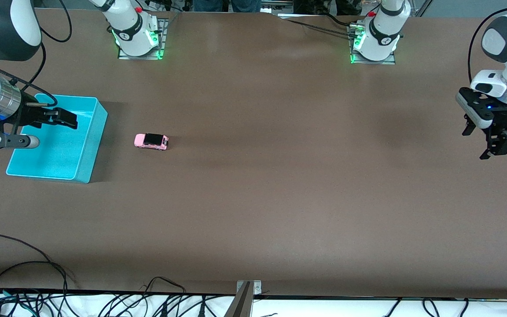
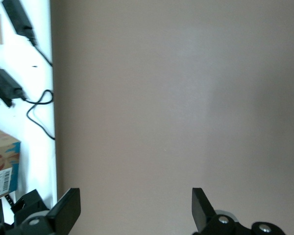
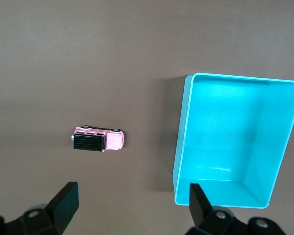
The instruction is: Wind and store pink jeep toy
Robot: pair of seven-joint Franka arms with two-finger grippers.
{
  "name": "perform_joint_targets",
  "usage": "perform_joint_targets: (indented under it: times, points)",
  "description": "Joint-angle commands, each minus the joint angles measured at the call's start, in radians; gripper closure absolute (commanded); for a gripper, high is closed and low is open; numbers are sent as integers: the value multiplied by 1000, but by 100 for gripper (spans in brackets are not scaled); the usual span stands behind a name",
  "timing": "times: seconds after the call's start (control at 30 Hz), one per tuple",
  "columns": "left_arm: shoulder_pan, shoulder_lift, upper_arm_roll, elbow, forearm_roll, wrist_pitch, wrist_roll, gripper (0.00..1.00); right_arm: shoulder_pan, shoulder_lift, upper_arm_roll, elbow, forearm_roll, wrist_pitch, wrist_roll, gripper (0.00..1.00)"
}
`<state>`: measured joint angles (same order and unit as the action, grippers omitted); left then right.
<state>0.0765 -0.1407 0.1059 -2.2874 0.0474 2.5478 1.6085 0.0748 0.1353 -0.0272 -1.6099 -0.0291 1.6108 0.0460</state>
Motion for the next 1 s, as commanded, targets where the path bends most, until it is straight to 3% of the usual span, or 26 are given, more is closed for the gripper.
perform_joint_targets:
  times: [0.0, 0.4, 0.8, 0.97]
  points:
    - [2, -8, -3, 51, -73, -72, -77, 0, -4, -13, -2, 12, 21, -8, -52, 0]
    - [-1, -10, -12, 213, -70, -354, -412, 0, 7, -8, 30, 31, 41, -3, -119, 0]
    - [-3, -8, -83, 459, -54, -727, -781, 0, 7, 27, 32, 5, 43, 15, -556, 0]
    - [-4, -8, -130, 529, -6, -833, -944, 0, 8, 33, 33, -59, 44, 83, -743, 0]
